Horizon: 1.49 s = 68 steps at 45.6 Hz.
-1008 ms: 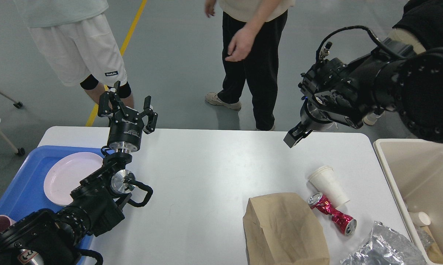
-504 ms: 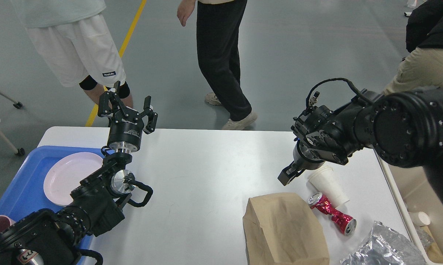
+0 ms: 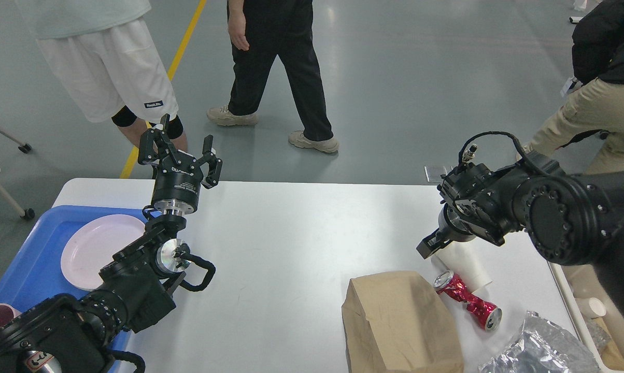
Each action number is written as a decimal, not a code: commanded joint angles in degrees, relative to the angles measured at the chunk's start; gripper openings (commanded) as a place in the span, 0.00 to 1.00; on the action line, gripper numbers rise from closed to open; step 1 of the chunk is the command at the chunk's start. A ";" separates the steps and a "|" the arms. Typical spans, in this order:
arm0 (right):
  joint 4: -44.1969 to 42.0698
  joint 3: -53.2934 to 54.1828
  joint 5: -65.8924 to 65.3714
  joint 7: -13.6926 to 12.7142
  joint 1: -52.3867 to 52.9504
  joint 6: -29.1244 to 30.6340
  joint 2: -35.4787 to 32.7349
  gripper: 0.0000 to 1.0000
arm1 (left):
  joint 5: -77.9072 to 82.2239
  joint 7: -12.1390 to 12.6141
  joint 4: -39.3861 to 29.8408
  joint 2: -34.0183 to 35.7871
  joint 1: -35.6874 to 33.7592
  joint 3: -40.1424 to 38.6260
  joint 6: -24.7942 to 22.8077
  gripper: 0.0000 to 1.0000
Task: Tidy desktop
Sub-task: 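Lower the right gripper down to the white paper cup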
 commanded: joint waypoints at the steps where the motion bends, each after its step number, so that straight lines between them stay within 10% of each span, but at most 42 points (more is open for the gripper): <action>1: -1.92 -0.13 -0.02 0.01 -2.45 0.00 -0.72 1.00 | 0.00 0.00 0.00 0.00 0.00 0.00 0.00 0.97; 42: -12.29 0.75 3.06 -0.08 -13.26 -2.90 -3.18 0.97 | 0.00 0.00 0.00 0.00 0.00 0.00 0.00 0.97; 68: -12.03 0.93 7.98 -1.22 -13.09 -1.40 -3.53 0.23 | 0.00 0.00 0.00 0.00 0.00 0.00 0.00 0.97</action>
